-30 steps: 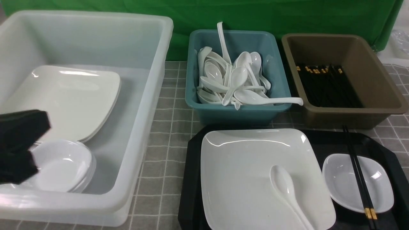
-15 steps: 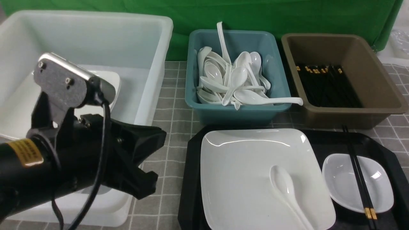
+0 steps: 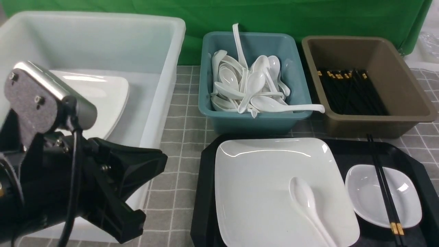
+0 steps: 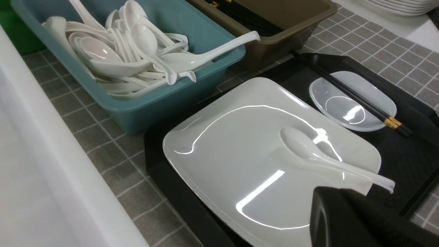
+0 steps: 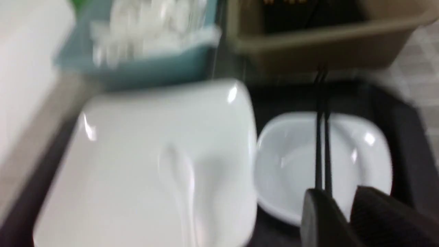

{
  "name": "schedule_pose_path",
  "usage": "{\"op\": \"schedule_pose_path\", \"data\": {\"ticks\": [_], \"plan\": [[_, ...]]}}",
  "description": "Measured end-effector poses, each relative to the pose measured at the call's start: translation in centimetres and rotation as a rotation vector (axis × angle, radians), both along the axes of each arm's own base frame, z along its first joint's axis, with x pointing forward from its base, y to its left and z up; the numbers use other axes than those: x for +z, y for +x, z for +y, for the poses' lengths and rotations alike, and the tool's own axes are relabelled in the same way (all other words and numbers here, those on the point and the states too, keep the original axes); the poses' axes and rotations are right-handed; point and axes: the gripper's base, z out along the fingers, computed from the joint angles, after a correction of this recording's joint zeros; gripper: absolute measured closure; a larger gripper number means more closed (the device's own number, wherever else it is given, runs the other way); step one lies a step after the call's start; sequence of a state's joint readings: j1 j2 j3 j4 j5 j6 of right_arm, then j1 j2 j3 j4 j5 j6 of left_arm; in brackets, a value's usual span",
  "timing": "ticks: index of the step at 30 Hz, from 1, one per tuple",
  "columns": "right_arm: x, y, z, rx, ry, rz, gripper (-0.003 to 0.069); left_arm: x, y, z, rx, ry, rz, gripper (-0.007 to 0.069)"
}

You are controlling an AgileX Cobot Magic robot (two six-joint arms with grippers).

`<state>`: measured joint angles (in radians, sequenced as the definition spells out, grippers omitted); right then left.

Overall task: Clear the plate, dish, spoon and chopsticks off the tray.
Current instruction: Use the right arm to grab a pair of chopsticks from the plate

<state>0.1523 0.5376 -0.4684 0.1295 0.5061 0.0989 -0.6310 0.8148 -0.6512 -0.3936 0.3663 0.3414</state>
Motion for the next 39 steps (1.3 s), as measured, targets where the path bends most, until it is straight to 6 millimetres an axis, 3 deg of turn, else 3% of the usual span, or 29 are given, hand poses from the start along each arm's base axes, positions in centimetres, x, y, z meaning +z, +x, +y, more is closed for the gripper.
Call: {"op": "schedule_pose_path", "data": {"ticks": [1,2,4,7,8,12,17,25,30,32,33,34,39], "plan": [[0.6,1.7,0.5,0.041,-0.045,0.099,0.0477,0.2,0.0,0.0,0.0,-0.005,-0.007,0.0615],[0.9,2.0,0.5,0.051,-0.06,0.114,0.0473,0.3,0.0,0.0,-0.001,-0.005,-0.008,0.0615],[0.8,5.5,1.1,0.086,-0.143,0.31,0.0433,0.8,-0.2,0.1,-0.005,-0.01,-0.028,0.0615],[-0.9,9.6,1.3,0.099,-0.229,0.497,0.0358,1.4,-0.8,0.6,-0.02,-0.006,-0.066,0.0615],[-1.2,9.8,1.3,0.1,-0.232,0.512,0.0354,1.4,-0.9,0.6,-0.021,-0.007,-0.067,0.0615],[-3.7,14.8,0.7,0.06,-0.244,0.634,0.0266,1.9,-1.9,1.2,-0.036,-0.013,-0.093,0.0615],[-6.4,18.0,0.4,0.031,-0.219,0.646,0.0258,2.0,-2.4,1.4,-0.045,-0.014,-0.094,0.0615],[-11.2,19.9,0.3,0.03,-0.228,0.756,0.0261,1.9,-2.4,1.4,-0.05,-0.008,-0.085,0.0615],[-11.4,20.3,0.3,0.044,-0.246,0.748,0.0364,1.8,-2.5,1.4,-0.058,0.004,-0.069,0.0615],[-11.4,20.3,0.3,0.063,-0.257,0.743,0.0442,1.8,-2.5,1.4,-0.059,0.004,-0.069,0.0615],[-11.3,20.4,0.3,0.084,-0.27,0.742,0.0519,1.8,-2.5,1.4,-0.06,0.005,-0.067,0.0615],[-11.3,20.3,0.3,0.094,-0.276,0.744,0.054,1.7,-2.5,1.4,-0.06,0.006,-0.066,0.0615],[-10.0,19.2,0.4,0.154,-0.304,0.775,0.0537,1.8,-2.5,1.4,-0.06,0.005,-0.067,0.0612]]}}
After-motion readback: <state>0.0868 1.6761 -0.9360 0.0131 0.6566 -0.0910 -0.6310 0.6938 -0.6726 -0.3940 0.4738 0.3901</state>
